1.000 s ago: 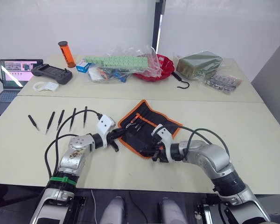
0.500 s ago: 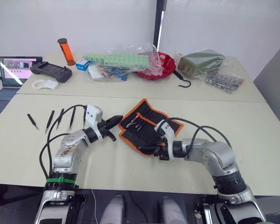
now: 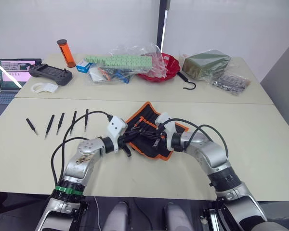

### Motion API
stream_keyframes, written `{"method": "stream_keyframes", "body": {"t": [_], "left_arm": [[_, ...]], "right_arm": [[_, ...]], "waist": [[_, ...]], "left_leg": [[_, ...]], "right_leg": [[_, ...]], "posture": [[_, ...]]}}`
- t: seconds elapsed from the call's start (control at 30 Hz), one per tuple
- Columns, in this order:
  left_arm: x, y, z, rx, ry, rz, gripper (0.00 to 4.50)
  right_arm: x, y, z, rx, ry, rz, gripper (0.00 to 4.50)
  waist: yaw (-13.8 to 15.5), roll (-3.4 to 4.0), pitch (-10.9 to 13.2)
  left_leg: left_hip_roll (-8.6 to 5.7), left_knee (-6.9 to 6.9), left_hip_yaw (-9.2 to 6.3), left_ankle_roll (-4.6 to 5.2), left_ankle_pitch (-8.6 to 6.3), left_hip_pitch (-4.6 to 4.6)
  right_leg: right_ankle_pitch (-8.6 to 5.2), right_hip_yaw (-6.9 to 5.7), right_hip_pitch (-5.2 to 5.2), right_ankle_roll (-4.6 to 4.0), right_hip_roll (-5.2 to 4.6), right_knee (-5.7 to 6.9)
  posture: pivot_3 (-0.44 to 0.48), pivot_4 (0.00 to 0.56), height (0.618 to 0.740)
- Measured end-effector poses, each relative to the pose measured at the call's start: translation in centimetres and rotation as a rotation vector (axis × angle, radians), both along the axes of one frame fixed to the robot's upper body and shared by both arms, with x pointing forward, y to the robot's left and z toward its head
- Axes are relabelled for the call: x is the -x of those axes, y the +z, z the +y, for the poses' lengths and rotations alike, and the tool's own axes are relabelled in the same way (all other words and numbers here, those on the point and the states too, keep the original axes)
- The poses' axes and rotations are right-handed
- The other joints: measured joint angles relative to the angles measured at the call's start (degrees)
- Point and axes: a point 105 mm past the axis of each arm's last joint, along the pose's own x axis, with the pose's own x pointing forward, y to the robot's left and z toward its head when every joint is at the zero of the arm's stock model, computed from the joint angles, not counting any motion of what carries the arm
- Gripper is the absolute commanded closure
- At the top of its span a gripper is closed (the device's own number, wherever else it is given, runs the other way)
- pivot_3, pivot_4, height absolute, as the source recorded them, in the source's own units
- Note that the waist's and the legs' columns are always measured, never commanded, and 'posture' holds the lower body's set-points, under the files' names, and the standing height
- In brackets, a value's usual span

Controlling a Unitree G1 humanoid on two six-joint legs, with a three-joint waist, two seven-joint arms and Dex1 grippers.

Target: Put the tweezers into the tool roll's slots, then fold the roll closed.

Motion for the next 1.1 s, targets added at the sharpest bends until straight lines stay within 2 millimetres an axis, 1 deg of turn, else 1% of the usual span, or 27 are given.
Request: {"method": "stream_keyframes", "body": {"t": [0.17,0.3,0.47,0.6,0.7,0.83,0.93,1.1], "left_arm": [[-0.1,-0.3,0.3,-0.021,0.009,-0.024,4.47],[0.0,-0.6,0.6,-0.057,0.003,-0.048,4.47],[-0.1,-1.3,0.6,-0.095,-0.011,-0.091,4.47],[0.1,-2.2,0.9,-0.099,-0.013,-0.109,4.47],[0.0,-2.6,1.4,-0.097,0.002,-0.106,4.47],[-0.2,-2.8,1.8,-0.096,0.016,-0.097,4.47],[-0.2,-2.9,1.9,-0.095,0.020,-0.093,4.47],[-0.3,-2.9,1.9,-0.084,0.016,-0.087,4.47]], "right_arm": [[0.8,-1.9,0.2,0.031,0.068,0.013,4.50],[1.2,-2.6,0.5,0.071,0.122,-0.043,4.50],[1.3,-3.3,0.3,0.105,0.152,-0.087,4.50],[2.2,-4.1,-1.1,0.134,0.170,-0.100,4.50],[3.9,-4.7,-2.4,0.161,0.213,-0.099,4.50],[5.8,-5.2,-3.1,0.176,0.270,-0.095,4.50],[6.1,-5.3,-3.5,0.190,0.284,-0.095,4.50],[6.1,-5.3,-3.5,0.198,0.292,-0.099,4.50]], "waist": [[-0.1,0.01,0.0],[-0.2,0.01,0.0],[-0.1,0.08,-0.1],[0.0,0.42,-0.4],[0.2,0.59,-0.9],[0.2,0.52,-1.5],[0.3,0.43,-1.7],[0.4,0.44,-1.8]], "left_leg": [[0.02,-0.03,0.00,0.00,0.00,0.18],[0.08,-0.31,0.10,-0.01,-0.01,0.72],[0.10,-0.37,0.13,-0.02,-0.01,1.07],[0.10,-0.41,0.13,-0.10,-0.07,1.37],[0.10,-0.43,0.14,-0.24,-0.20,1.55],[0.11,-0.43,0.15,-0.27,-0.26,1.61],[0.12,-0.43,0.15,-0.27,-0.26,1.64],[0.13,-0.43,0.15,-0.28,-0.27,1.62]], "right_leg": [[0.00,0.00,0.15,0.00,0.01,-0.02],[-0.03,0.01,0.52,0.02,0.01,-0.12],[-0.09,0.01,0.87,0.11,0.01,-0.20],[-0.21,0.00,1.34,0.30,-0.01,-0.48],[-0.44,0.00,1.56,0.52,-0.03,-0.57],[-0.52,0.01,1.61,0.55,-0.04,-0.57],[-0.54,0.00,1.63,0.54,-0.03,-0.57],[-0.55,0.00,1.63,0.52,-0.03,-0.57]], "posture": [[0.000,0.150,0.740],[0.000,0.150,0.740],[0.000,0.150,0.740],[0.000,0.150,0.740],[0.000,0.150,0.740],[0.000,0.150,0.740],[0.000,0.150,0.740],[0.000,0.150,0.740]]}}
